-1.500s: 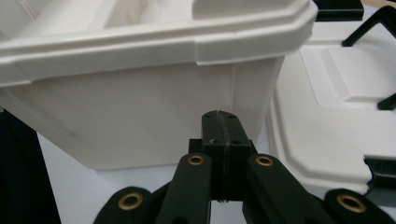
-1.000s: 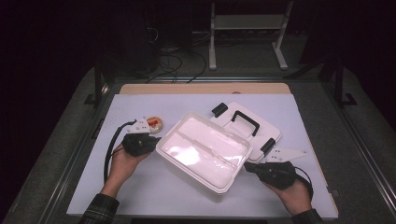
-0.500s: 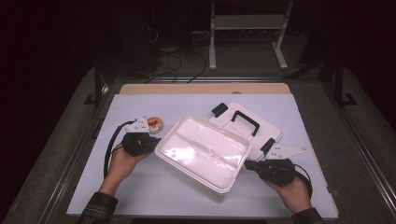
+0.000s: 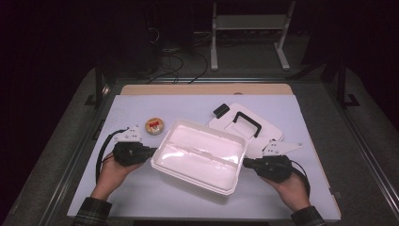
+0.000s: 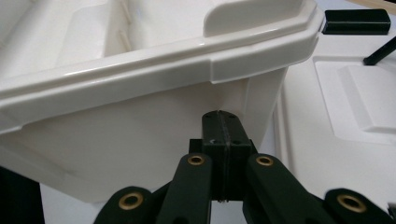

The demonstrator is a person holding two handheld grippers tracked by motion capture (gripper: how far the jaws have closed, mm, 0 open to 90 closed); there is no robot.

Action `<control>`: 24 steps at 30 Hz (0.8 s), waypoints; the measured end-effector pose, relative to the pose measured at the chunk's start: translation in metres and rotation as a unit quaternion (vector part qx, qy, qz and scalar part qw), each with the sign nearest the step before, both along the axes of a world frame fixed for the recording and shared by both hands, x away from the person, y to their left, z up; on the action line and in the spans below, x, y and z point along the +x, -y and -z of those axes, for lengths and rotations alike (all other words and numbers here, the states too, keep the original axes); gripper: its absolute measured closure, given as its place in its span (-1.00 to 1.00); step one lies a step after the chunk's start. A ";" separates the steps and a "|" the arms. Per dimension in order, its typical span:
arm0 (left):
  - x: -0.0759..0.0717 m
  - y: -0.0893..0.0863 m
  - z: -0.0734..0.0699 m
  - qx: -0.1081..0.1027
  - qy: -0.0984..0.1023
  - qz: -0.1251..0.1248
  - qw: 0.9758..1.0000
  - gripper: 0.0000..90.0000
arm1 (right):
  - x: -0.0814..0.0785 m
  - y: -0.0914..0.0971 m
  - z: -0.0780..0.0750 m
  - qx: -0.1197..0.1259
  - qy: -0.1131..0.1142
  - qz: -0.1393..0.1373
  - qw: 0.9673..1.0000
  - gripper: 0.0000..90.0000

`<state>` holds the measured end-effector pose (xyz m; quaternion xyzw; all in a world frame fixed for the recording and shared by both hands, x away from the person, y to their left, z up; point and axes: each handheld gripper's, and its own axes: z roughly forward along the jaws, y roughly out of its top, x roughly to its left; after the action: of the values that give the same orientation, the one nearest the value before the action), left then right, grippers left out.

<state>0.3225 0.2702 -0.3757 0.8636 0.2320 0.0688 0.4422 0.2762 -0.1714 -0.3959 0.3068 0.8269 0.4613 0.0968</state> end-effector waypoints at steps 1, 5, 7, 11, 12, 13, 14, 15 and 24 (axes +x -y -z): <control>-0.005 -0.003 0.000 -0.002 -0.003 -0.001 1.000 0.99 | 0.001 -0.001 0.000 0.000 -0.001 -0.001 1.000 1.00; -0.012 -0.007 -0.001 -0.001 -0.005 -0.002 1.000 0.99 | 0.008 -0.007 -0.001 -0.005 0.001 -0.004 1.000 1.00; -0.016 -0.009 -0.001 -0.001 -0.006 -0.001 1.000 0.99 | 0.011 -0.009 -0.001 -0.008 0.002 -0.003 1.000 1.00; -0.021 -0.011 -0.001 -0.003 -0.010 0.000 1.000 0.99 | 0.016 -0.011 -0.001 -0.009 0.002 -0.002 1.000 1.00; -0.022 -0.011 -0.001 -0.003 -0.010 0.001 1.000 0.99 | 0.018 -0.011 -0.002 -0.010 0.002 -0.002 1.000 1.00; -0.022 -0.011 -0.001 -0.003 -0.010 0.001 1.000 0.99 | 0.019 -0.012 -0.002 -0.013 0.005 -0.002 1.000 1.00; -0.023 -0.011 -0.001 -0.003 -0.010 0.001 1.000 0.99 | 0.021 -0.013 -0.002 -0.015 0.005 0.000 1.000 1.00; -0.025 -0.012 -0.001 -0.004 -0.011 0.001 1.000 0.99 | 0.021 -0.013 -0.002 -0.015 0.005 0.000 1.000 1.00; -0.035 -0.011 -0.001 -0.006 -0.014 0.010 1.000 0.99 | 0.038 -0.020 -0.003 -0.023 0.010 0.015 1.000 1.00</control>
<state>0.2872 0.2812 -0.3749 0.8640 0.2301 0.0513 0.4449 0.3138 -0.1514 -0.3930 0.3125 0.8315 0.4436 0.1187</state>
